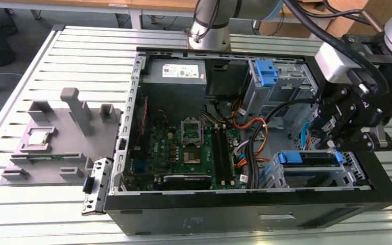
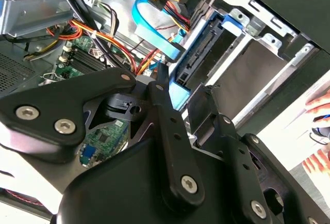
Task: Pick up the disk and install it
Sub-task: 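Insert the first disk wire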
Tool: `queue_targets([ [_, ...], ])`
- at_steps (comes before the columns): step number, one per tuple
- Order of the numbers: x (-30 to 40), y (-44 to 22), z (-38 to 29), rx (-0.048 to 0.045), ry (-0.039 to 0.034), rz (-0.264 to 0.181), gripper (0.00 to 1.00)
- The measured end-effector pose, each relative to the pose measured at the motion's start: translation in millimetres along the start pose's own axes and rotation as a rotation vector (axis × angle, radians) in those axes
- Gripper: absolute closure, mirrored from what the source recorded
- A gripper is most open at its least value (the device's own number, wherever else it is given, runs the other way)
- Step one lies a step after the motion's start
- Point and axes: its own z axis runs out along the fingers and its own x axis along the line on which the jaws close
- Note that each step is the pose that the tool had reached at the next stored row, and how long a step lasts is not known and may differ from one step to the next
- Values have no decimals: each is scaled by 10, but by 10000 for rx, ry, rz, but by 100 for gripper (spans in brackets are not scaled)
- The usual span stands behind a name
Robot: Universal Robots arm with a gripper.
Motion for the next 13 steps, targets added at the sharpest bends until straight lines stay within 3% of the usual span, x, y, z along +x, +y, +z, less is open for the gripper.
queue_targets([
  [6, -89, -2, 12, 0, 1, 0, 58],
  [13, -141, -6, 22, 0, -1, 1, 58],
])
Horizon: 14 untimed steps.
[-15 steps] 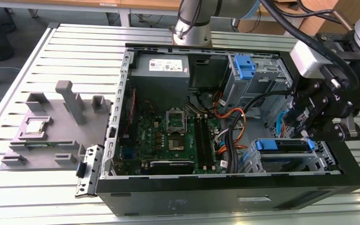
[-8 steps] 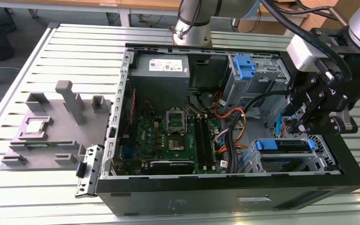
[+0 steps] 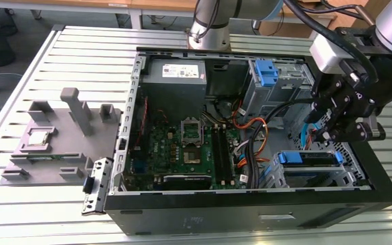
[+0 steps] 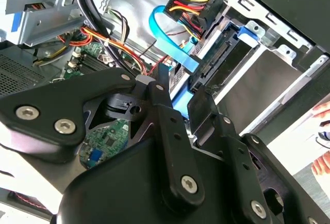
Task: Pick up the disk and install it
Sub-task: 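Insert the first disk wire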
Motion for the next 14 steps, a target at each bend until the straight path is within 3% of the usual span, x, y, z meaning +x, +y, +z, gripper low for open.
queue_targets([
  [4, -5, -43, -1, 0, 2, -1, 58],
  [14, -2, -219, -6, -21, 3, 1, 58],
])
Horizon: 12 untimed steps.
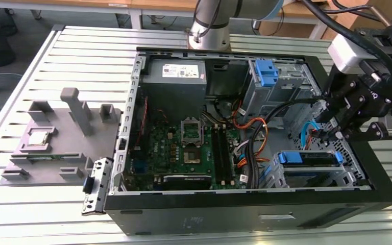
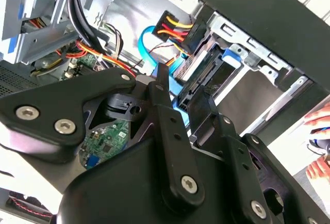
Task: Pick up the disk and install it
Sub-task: 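Insert the first disk wire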
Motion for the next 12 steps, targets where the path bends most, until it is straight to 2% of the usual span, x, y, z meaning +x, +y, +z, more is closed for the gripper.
queue_targets([
  [5, 7, -4, 0, -1, -2, 1, 58],
  [12, 64, -4, 4, -9, -3, 9, 58],
])
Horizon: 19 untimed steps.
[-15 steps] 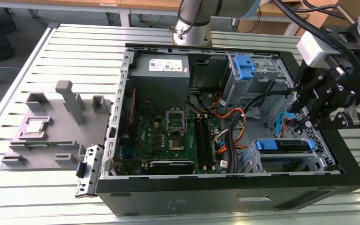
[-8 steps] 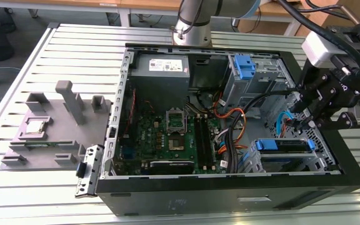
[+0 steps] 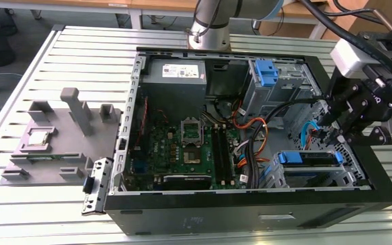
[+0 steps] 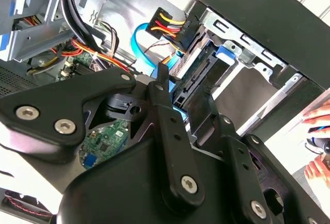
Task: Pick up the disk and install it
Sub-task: 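Insert the first disk wire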
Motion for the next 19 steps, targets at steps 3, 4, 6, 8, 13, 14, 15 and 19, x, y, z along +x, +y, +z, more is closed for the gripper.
queue_targets([
  [3, 3, 0, 13, 0, 8, 1, 58],
  [4, 4, -1, 22, -1, 6, 1, 58],
  [6, 6, -1, 41, -1, 9, 2, 58],
  [8, 6, -1, 48, 0, 13, 4, 58],
  [13, 6, -1, 49, 0, 11, 4, 58],
  [14, 6, -1, 50, 0, 11, 4, 58],
  [15, 6, 0, 50, 0, 11, 4, 58],
  [19, 6, -1, 50, 0, 11, 4, 58],
])
